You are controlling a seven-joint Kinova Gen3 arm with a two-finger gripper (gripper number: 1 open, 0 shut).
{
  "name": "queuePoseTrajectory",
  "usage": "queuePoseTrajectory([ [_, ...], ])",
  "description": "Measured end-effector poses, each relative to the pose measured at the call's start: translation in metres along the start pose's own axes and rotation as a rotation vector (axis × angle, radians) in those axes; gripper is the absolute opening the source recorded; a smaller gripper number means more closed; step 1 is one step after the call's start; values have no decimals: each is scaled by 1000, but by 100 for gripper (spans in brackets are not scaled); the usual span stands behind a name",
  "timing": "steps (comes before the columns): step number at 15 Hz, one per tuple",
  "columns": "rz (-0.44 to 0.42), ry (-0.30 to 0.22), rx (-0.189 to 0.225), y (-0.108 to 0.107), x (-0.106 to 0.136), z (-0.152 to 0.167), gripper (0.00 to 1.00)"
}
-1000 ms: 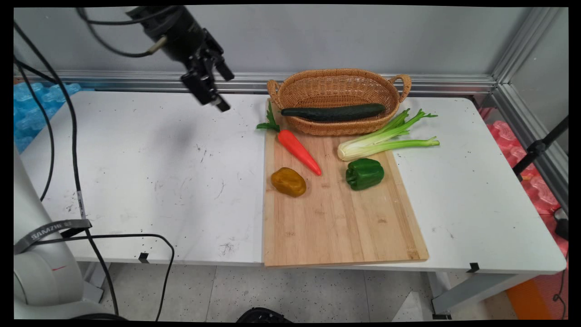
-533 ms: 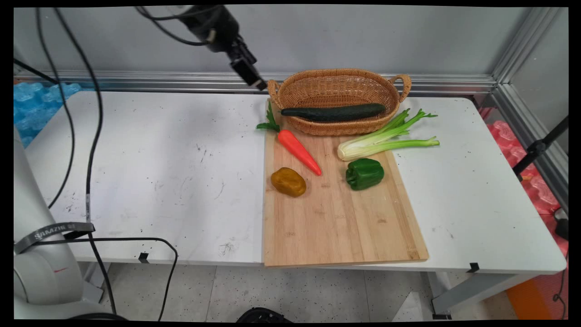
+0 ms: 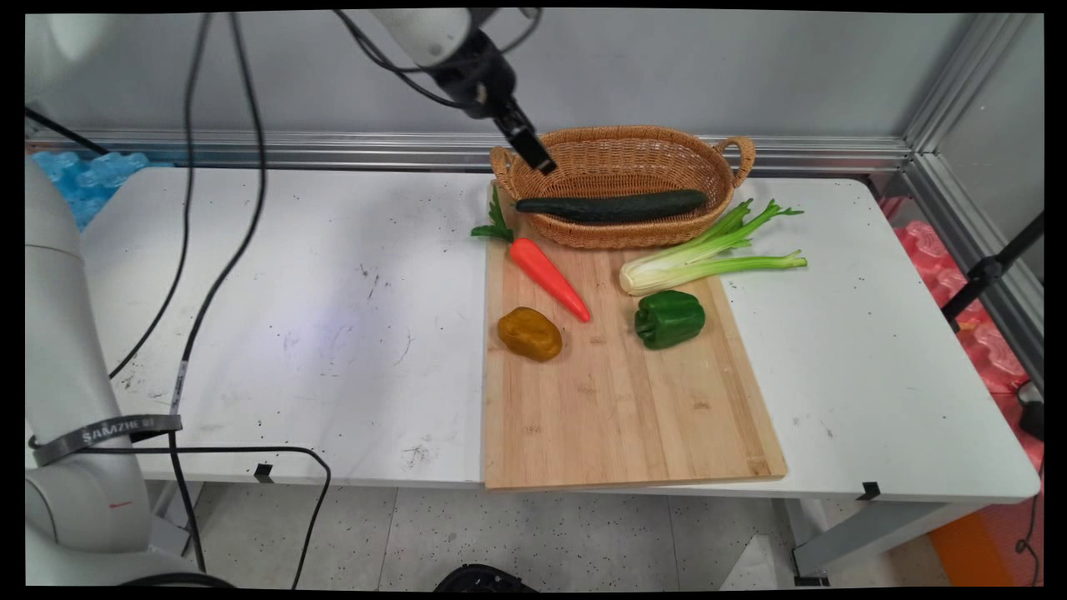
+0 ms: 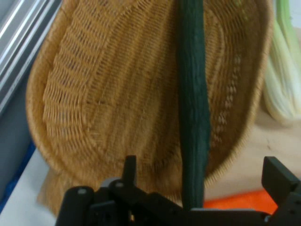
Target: Pick up the cucumber from the vegetable basket
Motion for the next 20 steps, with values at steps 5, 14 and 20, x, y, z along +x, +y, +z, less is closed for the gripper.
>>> queuePoseTrajectory([
  [5, -25, 5, 1, -3, 25, 69, 100],
  [14, -26, -28, -9, 2, 51, 159, 100],
  [20, -31, -47, -11, 5, 61, 193, 0],
])
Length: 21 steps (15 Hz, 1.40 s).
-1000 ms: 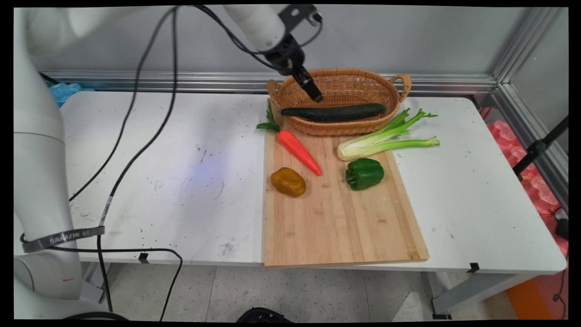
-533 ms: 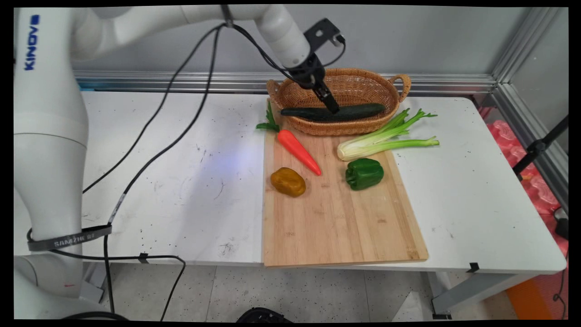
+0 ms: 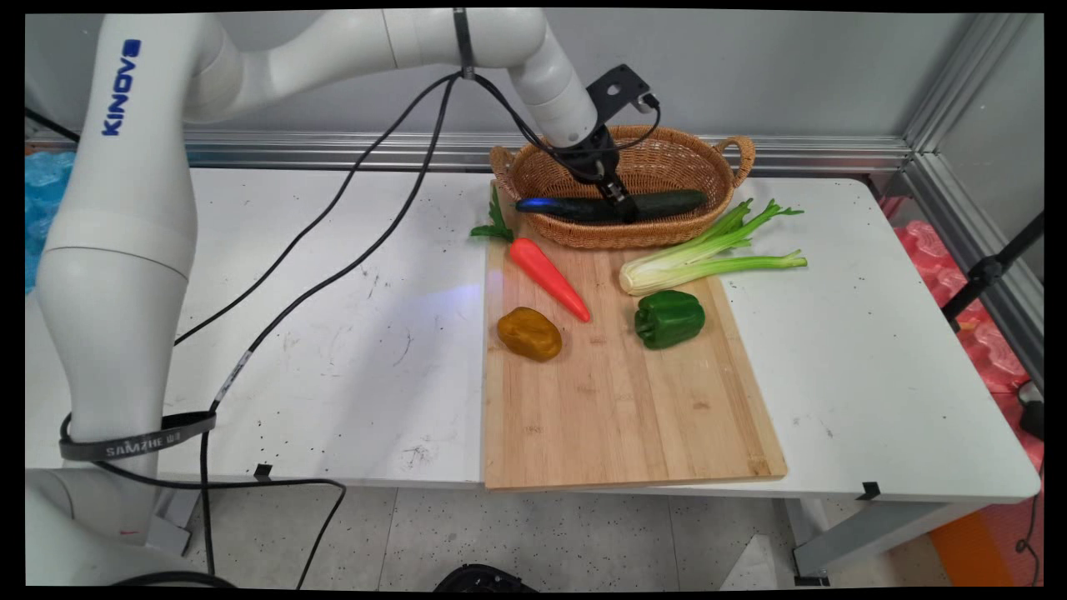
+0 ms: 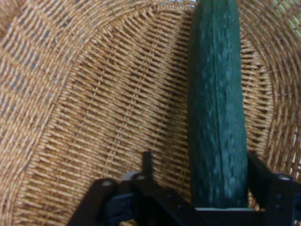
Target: Pick up the cucumber from the vegetable basket, then place the picked object on the cutting board
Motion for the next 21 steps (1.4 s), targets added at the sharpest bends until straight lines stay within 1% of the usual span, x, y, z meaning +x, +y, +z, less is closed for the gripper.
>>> queuePoseTrajectory([
  [3, 8, -2, 0, 2, 5, 1, 0],
  [7, 22, 14, 12, 5, 16, -17, 0],
  [9, 29, 27, 19, 8, 25, -33, 0],
  [12, 52, 46, 30, 18, 40, -72, 0],
  [14, 71, 57, 27, 26, 46, -98, 0],
  [16, 91, 64, 15, 37, 49, -123, 0],
  [18, 109, 66, -6, 49, 48, -145, 0],
  [21, 133, 62, -49, 73, 40, -178, 0],
])
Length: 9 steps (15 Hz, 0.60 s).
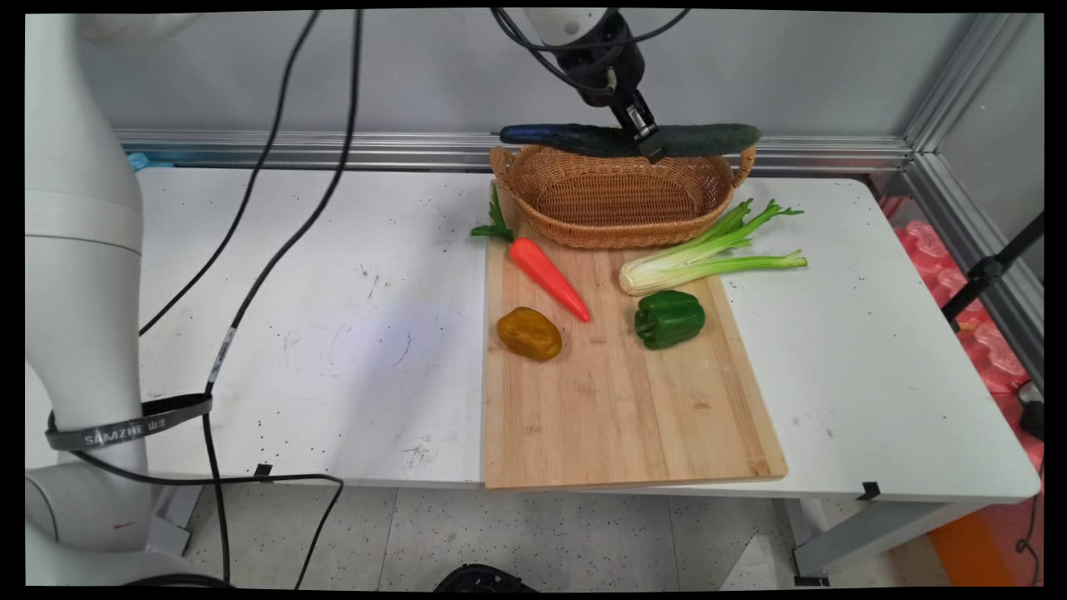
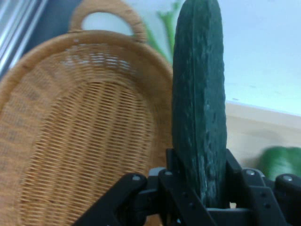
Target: Place the picked object on the cutting board
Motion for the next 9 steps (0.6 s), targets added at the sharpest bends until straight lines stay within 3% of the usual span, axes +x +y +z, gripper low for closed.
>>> queuePoseTrajectory([
  [9, 41, -30, -122, 84, -28, -51, 0],
])
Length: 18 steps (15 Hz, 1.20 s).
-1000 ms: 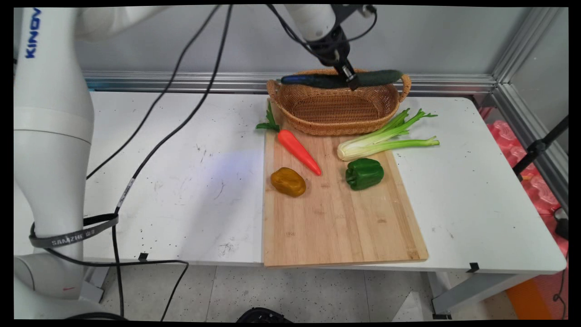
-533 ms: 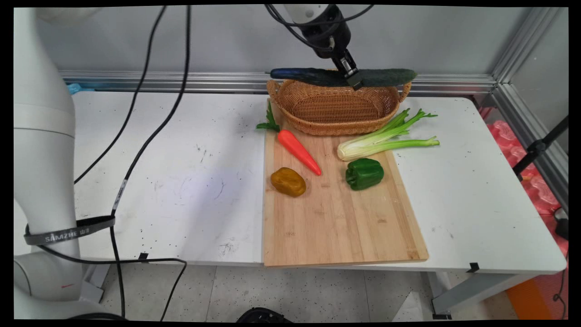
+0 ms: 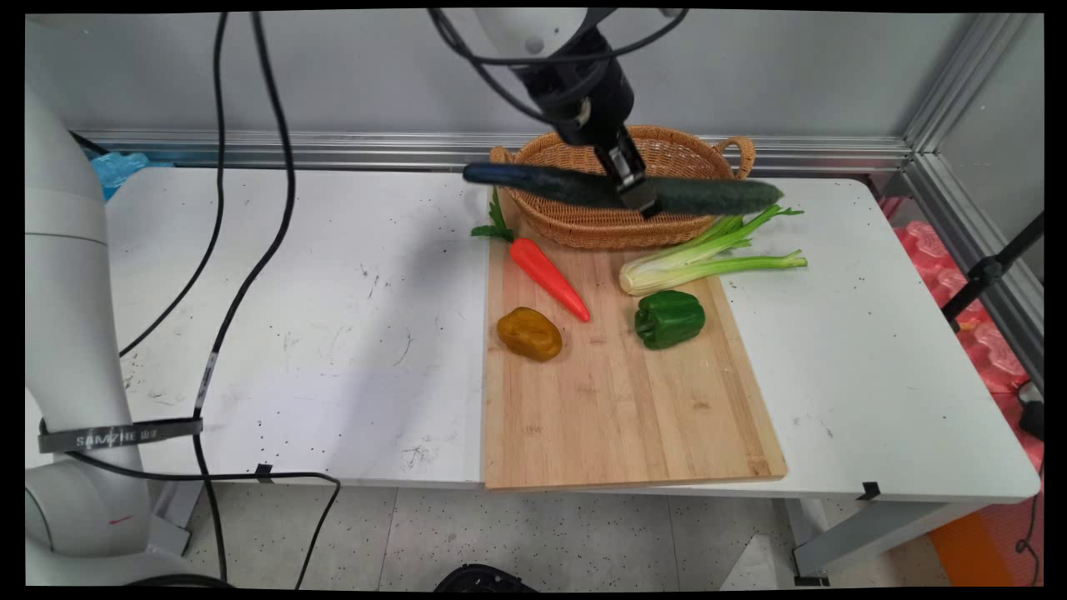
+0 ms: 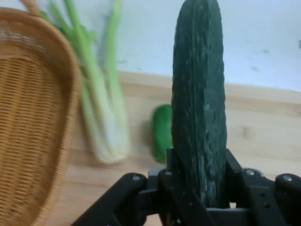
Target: Place the picked object on the cutting board
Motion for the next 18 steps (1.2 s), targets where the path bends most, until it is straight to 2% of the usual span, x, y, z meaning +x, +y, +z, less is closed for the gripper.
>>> queuePoseTrajectory([
  [3, -6, -7, -22, 28, -11, 1, 0],
  [7, -21, -11, -26, 50, -25, 14, 0],
  [13, -20, -14, -21, 72, -48, 52, 0],
  [18, -9, -23, -23, 80, -65, 87, 0],
])
